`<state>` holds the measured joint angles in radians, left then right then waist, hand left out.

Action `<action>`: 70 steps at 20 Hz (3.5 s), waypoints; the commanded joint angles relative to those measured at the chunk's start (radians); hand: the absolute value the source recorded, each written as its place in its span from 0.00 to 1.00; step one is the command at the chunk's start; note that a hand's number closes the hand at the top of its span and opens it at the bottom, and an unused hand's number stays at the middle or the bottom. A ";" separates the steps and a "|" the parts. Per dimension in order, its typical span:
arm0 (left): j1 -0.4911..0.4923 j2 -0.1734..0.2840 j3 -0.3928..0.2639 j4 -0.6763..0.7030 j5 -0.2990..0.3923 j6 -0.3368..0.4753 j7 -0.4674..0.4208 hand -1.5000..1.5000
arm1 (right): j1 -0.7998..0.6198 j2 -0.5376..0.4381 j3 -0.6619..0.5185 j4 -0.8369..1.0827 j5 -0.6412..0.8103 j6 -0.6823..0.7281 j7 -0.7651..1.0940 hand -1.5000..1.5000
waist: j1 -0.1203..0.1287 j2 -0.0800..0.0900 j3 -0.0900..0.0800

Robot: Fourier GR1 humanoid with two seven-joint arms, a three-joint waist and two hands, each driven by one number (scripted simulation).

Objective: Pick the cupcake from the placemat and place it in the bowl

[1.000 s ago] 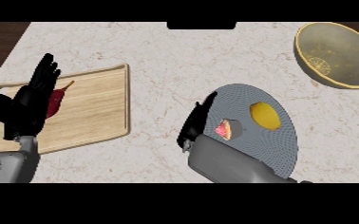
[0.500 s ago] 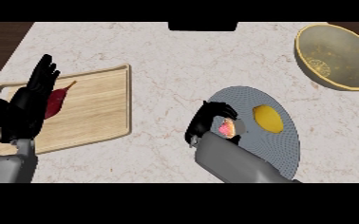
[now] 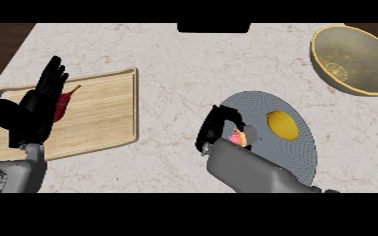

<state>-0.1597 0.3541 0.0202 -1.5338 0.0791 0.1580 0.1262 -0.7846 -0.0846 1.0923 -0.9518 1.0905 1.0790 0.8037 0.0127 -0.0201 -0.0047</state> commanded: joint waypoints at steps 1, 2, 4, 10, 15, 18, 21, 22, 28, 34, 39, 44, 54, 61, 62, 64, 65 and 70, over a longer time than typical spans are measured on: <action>-0.014 0.012 0.026 -0.007 0.017 -0.004 0.028 0.50 | 0.013 -0.097 -0.060 -0.092 -0.020 -0.217 -0.086 1.00 | -0.012 0.020 0.006; 0.036 0.012 0.034 0.008 0.020 -0.011 -0.015 0.50 | 0.029 -0.097 -0.153 -0.132 -0.054 -0.294 -0.078 1.00 | -0.020 0.019 0.008; 0.036 0.017 0.038 0.009 0.006 0.005 -0.012 0.50 | 0.010 -0.087 -0.330 -0.221 -0.136 -0.415 -0.113 1.00 | -0.059 0.012 0.016; 0.062 0.008 0.039 -0.018 0.011 0.011 -0.006 0.50 | 0.068 -0.217 -0.640 -0.410 -0.294 -0.671 -0.303 1.00 | -0.080 0.008 0.013; 0.093 0.001 0.052 -0.010 0.010 0.013 -0.039 0.50 | 0.169 -0.398 -0.781 -0.588 -0.293 -0.842 -0.416 1.00 | -0.070 0.007 0.007; 0.084 0.014 0.051 -0.033 0.014 0.004 -0.006 0.50 | 0.158 -0.431 -0.922 -0.687 -0.339 -0.893 -0.404 1.00 | -0.065 0.005 0.007; 0.044 0.024 0.063 0.027 0.020 -0.026 -0.038 0.50 | 0.226 -0.471 -1.058 -0.737 -0.427 -0.904 -0.434 1.00 | -0.055 0.015 0.006; 0.087 -0.005 0.032 -0.016 0.001 -0.010 -0.045 0.50 | 0.207 -0.487 -1.121 -0.722 -0.482 -0.879 -0.452 1.00 | -0.039 0.015 0.006; 0.026 -0.034 0.020 -0.010 -0.030 -0.011 -0.008 0.50 | 0.222 -0.513 -1.243 -0.678 -0.510 -0.835 -0.459 1.00 | -0.015 0.020 0.005; 0.040 -0.044 0.001 -0.054 -0.065 -0.008 0.010 0.50 | 0.102 -0.539 -1.326 -0.351 -0.552 -0.881 -0.645 1.00 | 0.001 0.023 0.005; 0.006 -0.052 0.021 0.002 -0.050 -0.035 -0.005 0.50 | 0.050 -0.548 -1.339 -0.058 -0.505 -0.981 -0.850 1.00 | 0.005 0.026 0.005; -0.008 -0.058 0.010 -0.033 -0.055 -0.034 0.025 0.50 | -0.086 -0.586 -1.359 0.278 -0.457 -1.061 -1.012 1.00 | 0.032 0.035 0.006; -0.044 -0.065 0.017 -0.001 -0.049 -0.053 0.005 0.50 | -0.103 -0.647 -1.335 0.617 -0.352 -1.067 -0.998 1.00 | 0.052 0.050 0.008; -0.026 -0.051 0.038 -0.019 -0.035 -0.069 0.004 0.50 | -0.113 -0.693 -1.389 0.725 -0.409 -0.966 -1.237 0.00 | 0.055 0.048 0.011; -0.031 -0.061 0.030 0.012 -0.055 -0.058 -0.020 0.50 | -0.149 -0.701 -1.427 0.732 -0.449 -0.919 -1.229 0.00 | 0.048 0.049 0.010; -0.050 -0.059 0.029 -0.023 -0.045 -0.058 0.022 0.50 | -0.143 -0.712 -1.506 0.745 -0.531 -0.888 -1.273 0.00 | 0.040 0.045 0.013; -0.022 -0.051 0.031 -0.026 -0.041 -0.071 0.007 0.50 | -0.183 -0.682 -1.568 0.755 -0.592 -0.892 -1.227 0.00 | 0.054 0.044 0.013; -0.022 -0.064 0.030 0.007 -0.059 -0.051 0.001 0.50 | -0.208 -0.738 -1.761 0.802 -0.787 -0.792 -1.241 0.00 | 0.023 0.043 0.012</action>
<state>-0.1829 0.3004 0.0588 -1.5395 0.0330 0.0970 0.1270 -0.9659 -0.8017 -0.5396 -0.1875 0.4346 0.2201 -0.4331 0.0491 0.0233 0.0071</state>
